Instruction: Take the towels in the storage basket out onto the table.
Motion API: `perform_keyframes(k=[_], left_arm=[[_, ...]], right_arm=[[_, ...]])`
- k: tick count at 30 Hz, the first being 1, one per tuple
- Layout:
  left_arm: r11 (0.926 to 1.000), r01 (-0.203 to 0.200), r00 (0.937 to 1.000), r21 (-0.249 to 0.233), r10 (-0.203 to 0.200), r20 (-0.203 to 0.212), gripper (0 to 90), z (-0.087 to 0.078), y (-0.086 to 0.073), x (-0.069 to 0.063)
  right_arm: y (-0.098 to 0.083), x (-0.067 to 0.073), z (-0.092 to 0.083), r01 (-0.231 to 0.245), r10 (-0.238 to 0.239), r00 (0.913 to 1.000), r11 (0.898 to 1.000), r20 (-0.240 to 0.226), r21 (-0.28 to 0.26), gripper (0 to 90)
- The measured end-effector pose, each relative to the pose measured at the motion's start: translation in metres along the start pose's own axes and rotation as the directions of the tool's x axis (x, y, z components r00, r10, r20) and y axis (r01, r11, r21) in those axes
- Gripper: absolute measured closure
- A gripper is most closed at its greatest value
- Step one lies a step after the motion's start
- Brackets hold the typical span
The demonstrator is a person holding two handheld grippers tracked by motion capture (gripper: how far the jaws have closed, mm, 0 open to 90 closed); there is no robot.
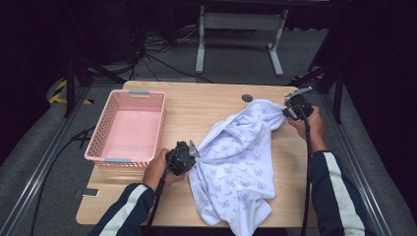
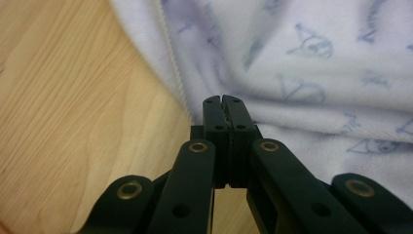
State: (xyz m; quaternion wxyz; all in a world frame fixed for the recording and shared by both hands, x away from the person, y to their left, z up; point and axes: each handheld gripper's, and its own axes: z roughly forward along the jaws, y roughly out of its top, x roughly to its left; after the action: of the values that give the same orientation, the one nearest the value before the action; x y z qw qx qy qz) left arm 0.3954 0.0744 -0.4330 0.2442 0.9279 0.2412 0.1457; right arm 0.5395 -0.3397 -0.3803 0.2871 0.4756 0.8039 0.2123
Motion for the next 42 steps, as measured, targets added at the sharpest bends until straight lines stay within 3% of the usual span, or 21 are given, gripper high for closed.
perform_keyframes(k=[2,3,4,6,7,9,11,12,13,16,18,20,21,24,26,27,32,34,35,40,42], left_arm=[[0.9971,0.001,0.9994,-0.076,0.002,0.034,89.8,-0.004,0.002,-0.002],[0.9971,0.001,0.9994,-0.076,0.002,0.034,89.0,-0.004,0.002,-0.002],[0.9921,-0.038,0.9979,-0.12,0.044,0.047,89.0,-0.008,0.007,-0.008],[0.9846,-0.066,0.9958,-0.162,0.075,0.052,74.4,-0.01,0.016,-0.019],[0.9763,-0.089,0.9893,-0.197,0.11,0.096,71.5,-0.011,0.024,-0.028],[0.9699,-0.11,0.9844,-0.218,0.136,0.111,65.2,-0.009,0.035,-0.041],[0.9607,-0.117,0.9684,-0.252,0.166,0.186,56.3,-0.001,0.049,-0.057],[0.9617,-0.107,0.9695,-0.252,0.158,0.188,44.2,0.004,0.055,-0.065],[0.9645,-0.118,0.956,-0.237,0.174,0.236,40.9,0.013,0.065,-0.076],[0.9636,-0.126,0.9491,-0.236,0.186,0.254,37.6,0.025,0.073,-0.089],[0.968,-0.119,0.9345,-0.221,0.184,0.305,31.2,0.037,0.079,-0.098],[0.9732,-0.147,0.9316,-0.177,0.196,0.306,31.0,0.049,0.083,-0.108],[0.9744,-0.169,0.924,-0.148,0.209,0.32,31.3,0.055,0.083,-0.111],[0.975,-0.171,0.9293,-0.143,0.207,0.306,33.2,0.058,0.082,-0.113],[0.9708,-0.195,0.9241,-0.14,0.23,0.305,42.9,0.055,0.081,-0.11],[0.9699,-0.2,0.9216,-0.139,0.235,0.309,62.1,0.053,0.079,-0.108],[0.9671,-0.225,0.9093,-0.118,0.252,0.331,81.5,0.043,0.062,-0.094],[0.9651,-0.243,0.9119,-0.098,0.262,0.316,82.9,0.035,0.052,-0.088],[0.9671,-0.24,0.9115,-0.086,0.255,0.323,83.1,0.03,0.044,-0.084],[0.9789,-0.198,0.9407,-0.051,0.204,0.271,83.2,0.004,0.01,-0.061],[0.9873,-0.151,0.9547,-0.051,0.159,0.252,83.2,-0.006,-0.003,-0.05]], right_arm=[[-0.005,-0.009,-0.002,-0.027,0.026,0.9995,0.999,-0.018,-0.033,85.7],[-0.005,-0.009,-0.002,-0.027,0.026,0.9995,0.999,-0.018,-0.033,85.7],[-0.006,-0.011,-0.002,-0.042,0.041,0.9988,0.998,-0.028,-0.042,83.3],[-0.007,-0.01,-0.004,-0.069,0.065,0.9965,0.995,-0.053,-0.071,79.0],[-0.007,-0.01,-0.004,-0.073,0.068,0.9957,0.995,-0.063,-0.074,75.3],[-0.006,-0.007,-0.004,-0.085,0.08,0.9947,0.993,-0.063,-0.079,68.6],[-0.007,-0.004,-0.005,-0.097,0.09,0.9921,0.992,-0.088,-0.084,58.2],[-0.009,0.0,-0.006,-0.092,0.082,0.9924,0.99,-0.092,-0.104,55.9],[-0.011,0.001,-0.006,-0.085,0.073,0.9913,0.991,-0.109,-0.107,54.6],[-0.017,0.004,-0.005,-0.088,0.07,0.9848,0.99,-0.159,-0.11,57.5],[-0.026,0.007,-0.001,-0.071,0.049,0.9783,0.992,-0.201,-0.101,61.1],[-0.035,0.009,0.005,-0.059,0.037,0.9707,0.995,-0.238,-0.084,63.9],[-0.04,0.01,0.008,-0.052,0.033,0.9687,0.996,-0.246,-0.072,64.5],[-0.05,0.01,0.019,-0.056,0.044,0.9616,0.998,-0.271,-0.037,58.3],[-0.054,0.009,0.026,-0.074,0.068,0.9581,0.997,-0.278,-0.01,52.4],[-0.055,0.01,0.032,-0.057,0.058,0.9585,0.998,-0.279,0.014,50.8],[-0.057,0.011,0.033,-0.05,0.052,0.9562,0.999,-0.288,0.013,59.9],[-0.057,0.01,0.032,-0.051,0.053,0.9526,0.999,-0.3,0.014,78.3],[-0.057,0.009,0.031,-0.035,0.038,0.9576,0.999,-0.286,0.017,81.9],[-0.053,-0.004,0.021,-0.005,0.007,0.9925,1.0,-0.122,0.023,87.4],[-0.051,-0.014,0.014,-0.029,0.029,0.9956,1.0,-0.089,0.002,87.5]])
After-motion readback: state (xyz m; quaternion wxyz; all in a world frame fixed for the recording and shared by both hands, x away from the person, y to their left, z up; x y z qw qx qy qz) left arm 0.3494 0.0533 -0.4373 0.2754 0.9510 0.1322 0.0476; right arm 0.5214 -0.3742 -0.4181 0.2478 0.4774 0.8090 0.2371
